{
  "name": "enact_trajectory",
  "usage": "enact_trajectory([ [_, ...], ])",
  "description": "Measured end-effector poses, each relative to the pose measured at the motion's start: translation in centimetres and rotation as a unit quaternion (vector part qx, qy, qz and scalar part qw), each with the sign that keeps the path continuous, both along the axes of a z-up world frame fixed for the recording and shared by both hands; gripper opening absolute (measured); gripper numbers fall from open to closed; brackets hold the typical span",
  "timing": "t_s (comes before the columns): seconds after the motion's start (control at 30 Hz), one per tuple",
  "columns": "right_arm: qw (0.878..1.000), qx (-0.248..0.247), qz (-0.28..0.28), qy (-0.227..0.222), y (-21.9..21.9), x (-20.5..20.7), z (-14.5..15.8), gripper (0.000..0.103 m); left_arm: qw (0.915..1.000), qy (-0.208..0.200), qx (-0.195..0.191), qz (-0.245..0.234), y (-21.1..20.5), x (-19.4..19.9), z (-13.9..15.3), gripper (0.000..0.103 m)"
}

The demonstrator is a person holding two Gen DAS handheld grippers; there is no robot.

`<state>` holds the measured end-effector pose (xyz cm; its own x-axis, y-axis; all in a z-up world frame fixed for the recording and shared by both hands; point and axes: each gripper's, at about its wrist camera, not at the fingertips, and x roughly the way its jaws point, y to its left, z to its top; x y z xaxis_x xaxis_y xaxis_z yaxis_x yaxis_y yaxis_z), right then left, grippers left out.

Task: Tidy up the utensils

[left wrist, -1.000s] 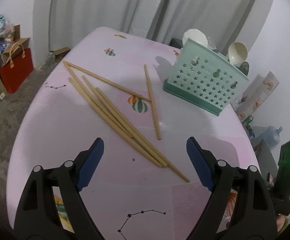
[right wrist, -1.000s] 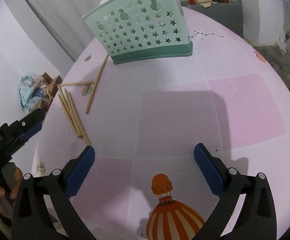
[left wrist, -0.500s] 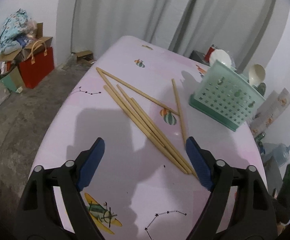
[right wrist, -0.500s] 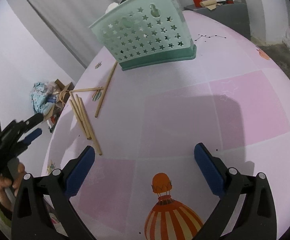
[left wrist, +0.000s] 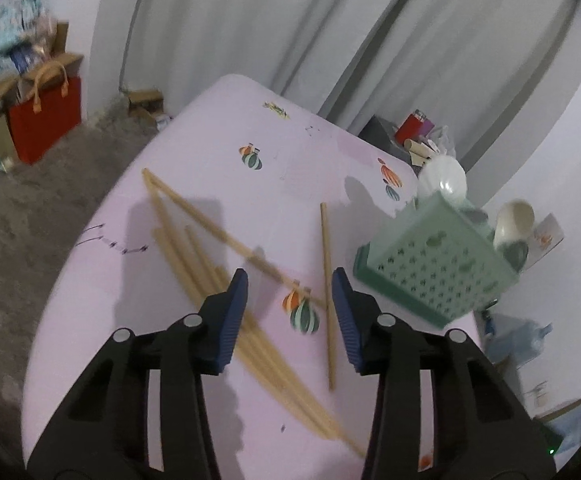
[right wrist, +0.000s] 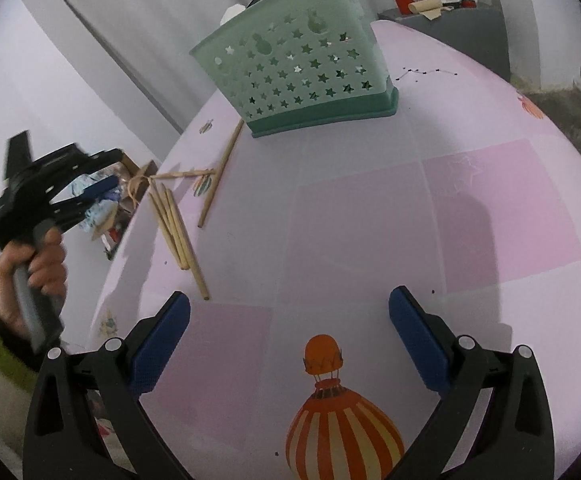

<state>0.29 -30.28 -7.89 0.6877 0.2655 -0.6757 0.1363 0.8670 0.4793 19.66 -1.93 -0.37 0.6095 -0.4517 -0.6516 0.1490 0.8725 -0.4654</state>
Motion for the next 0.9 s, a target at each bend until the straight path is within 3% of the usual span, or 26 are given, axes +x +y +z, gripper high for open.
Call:
enact_trajectory([
  [0.13,1.000,0.008,0.003,-0.003,-0.3,0.1,0.0,0.097,0.9952,0.076,-0.048,0.037,1.5,5.2,-0.8,0.038],
  [0.23,1.000,-0.001,0.011,0.000,-0.1,0.2,0.0,0.097,0.9850,0.132,-0.086,0.071,3.3,8.8,-1.6,0.038],
  [0.33,1.000,-0.008,0.017,0.000,0.1,0.4,0.0,0.097,0.9749,0.170,-0.099,0.104,4.5,10.9,-2.8,0.038],
  [0.53,1.000,-0.007,0.026,-0.002,-0.1,0.6,-0.1,0.097,0.9595,0.209,-0.100,0.161,5.6,12.8,-5.0,0.038],
  [0.9,0.999,-0.007,0.033,0.003,-0.2,0.6,0.0,0.097,0.9476,0.221,-0.127,0.192,5.1,14.1,-7.5,0.038],
])
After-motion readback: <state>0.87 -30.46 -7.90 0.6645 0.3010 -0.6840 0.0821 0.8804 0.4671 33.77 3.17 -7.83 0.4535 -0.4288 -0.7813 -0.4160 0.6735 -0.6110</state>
